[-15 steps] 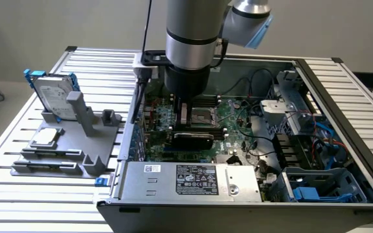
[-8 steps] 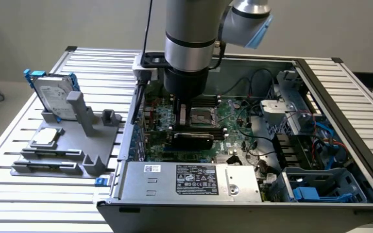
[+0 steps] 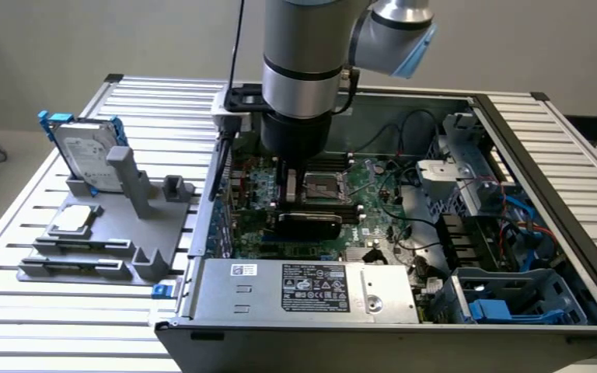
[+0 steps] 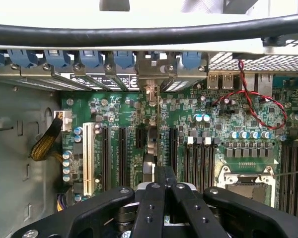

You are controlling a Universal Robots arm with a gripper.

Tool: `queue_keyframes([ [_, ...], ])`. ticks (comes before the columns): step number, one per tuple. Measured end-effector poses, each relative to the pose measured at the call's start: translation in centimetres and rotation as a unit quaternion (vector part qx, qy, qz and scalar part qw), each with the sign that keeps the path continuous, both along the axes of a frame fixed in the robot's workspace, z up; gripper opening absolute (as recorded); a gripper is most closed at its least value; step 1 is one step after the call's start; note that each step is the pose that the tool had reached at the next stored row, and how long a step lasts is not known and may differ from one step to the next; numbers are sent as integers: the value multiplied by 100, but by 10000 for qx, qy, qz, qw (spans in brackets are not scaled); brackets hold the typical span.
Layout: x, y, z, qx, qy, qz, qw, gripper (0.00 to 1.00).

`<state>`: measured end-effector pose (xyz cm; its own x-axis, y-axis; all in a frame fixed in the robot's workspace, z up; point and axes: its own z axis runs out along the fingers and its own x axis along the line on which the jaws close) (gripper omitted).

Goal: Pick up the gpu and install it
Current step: 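Press down on the gpu until it lock into place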

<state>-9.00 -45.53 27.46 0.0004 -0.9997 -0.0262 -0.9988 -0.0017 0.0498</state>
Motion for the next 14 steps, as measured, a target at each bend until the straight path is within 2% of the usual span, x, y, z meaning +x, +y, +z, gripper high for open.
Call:
queue_keyframes([
  [14, -6, 3, -49, -1, 1, 0, 10000, 11],
])
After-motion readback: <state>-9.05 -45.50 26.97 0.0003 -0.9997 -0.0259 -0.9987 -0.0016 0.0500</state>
